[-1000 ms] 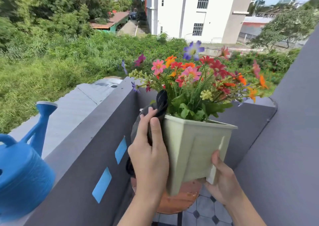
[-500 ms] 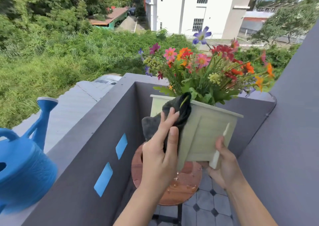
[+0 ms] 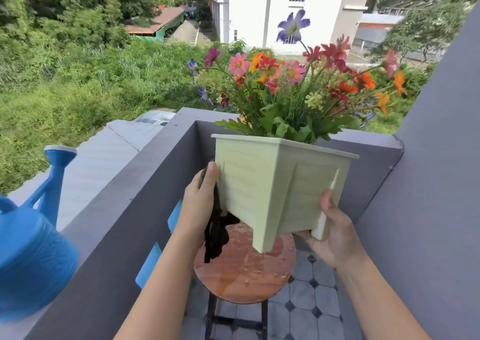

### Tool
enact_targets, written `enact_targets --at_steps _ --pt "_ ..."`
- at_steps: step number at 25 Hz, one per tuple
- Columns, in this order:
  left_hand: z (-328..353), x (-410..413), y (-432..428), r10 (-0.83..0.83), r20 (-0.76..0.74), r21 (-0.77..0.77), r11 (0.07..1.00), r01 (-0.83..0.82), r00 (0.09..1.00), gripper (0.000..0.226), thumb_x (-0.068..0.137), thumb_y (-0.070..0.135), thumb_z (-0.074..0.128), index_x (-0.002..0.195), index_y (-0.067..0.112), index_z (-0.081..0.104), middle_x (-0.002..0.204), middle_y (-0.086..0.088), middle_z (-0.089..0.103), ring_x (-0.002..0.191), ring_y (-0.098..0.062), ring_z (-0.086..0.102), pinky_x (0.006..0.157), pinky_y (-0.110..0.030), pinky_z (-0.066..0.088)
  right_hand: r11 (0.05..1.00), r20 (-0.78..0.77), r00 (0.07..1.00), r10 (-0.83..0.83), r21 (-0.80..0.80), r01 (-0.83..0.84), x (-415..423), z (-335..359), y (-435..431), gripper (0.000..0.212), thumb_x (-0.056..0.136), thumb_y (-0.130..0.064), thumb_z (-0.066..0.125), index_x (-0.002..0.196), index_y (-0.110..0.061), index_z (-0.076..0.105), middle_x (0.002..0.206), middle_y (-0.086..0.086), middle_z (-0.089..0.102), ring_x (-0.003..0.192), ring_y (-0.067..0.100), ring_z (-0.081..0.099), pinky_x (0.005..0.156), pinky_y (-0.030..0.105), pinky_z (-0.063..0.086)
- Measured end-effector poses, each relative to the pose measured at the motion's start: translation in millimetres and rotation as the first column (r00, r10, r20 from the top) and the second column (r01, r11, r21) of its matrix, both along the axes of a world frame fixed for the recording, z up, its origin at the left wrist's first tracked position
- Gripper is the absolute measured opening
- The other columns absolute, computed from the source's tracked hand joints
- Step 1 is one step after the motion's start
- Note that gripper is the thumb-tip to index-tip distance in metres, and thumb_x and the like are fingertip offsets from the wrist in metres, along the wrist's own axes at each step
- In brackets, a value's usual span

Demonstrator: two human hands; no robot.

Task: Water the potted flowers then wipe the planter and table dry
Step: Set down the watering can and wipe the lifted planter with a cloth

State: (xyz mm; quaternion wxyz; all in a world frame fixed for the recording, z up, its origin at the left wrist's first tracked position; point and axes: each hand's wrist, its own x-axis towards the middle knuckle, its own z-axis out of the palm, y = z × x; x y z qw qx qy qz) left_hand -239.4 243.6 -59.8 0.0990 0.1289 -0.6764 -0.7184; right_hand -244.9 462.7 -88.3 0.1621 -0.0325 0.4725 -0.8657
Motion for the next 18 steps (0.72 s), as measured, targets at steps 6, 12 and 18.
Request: enact_targets --at_steps 6,12,18 --pt "-19 9 -4 -0.014 -0.126 0.315 0.947 0.054 0.992 0.041 0.08 0.033 0.068 0.116 0.014 0.063 0.113 -0.009 0.071 0.104 -0.032 0.066 0.089 -0.049 0.051 0.992 0.037 0.998 0.05 0.111 -0.054 -16 32 -4 0.091 0.025 -0.055 0.092 0.105 -0.017 0.069 0.096 0.003 0.076 0.085 0.019 0.073 0.061 0.035 0.061" --pt "-9 9 -7 0.23 -0.196 0.245 0.953 -0.179 0.953 0.024 0.081 0.038 0.07 0.1 0.023 0.07 0.101 0.0 0.074 0.1 -0.027 0.068 0.083 -0.048 0.055 0.992 -0.078 0.99 -0.118 -0.063 0.113 -10 36 -23 0.124 0.047 -0.037 0.089 0.148 -0.037 0.017 0.119 0.002 0.068 0.087 0.016 0.071 0.066 0.032 0.06" --pt "8 17 4 0.302 -0.299 0.007 0.949 -0.314 0.905 0.018 0.085 0.029 0.068 0.102 0.023 0.067 0.089 0.018 0.07 0.084 0.007 0.065 0.067 -0.009 0.048 0.978 -0.175 0.983 0.059 0.209 -0.021 -5 33 -46 0.105 0.054 -0.079 0.067 0.143 -0.055 0.016 0.162 -0.007 0.002 0.141 0.022 0.032 0.098 0.055 0.047"
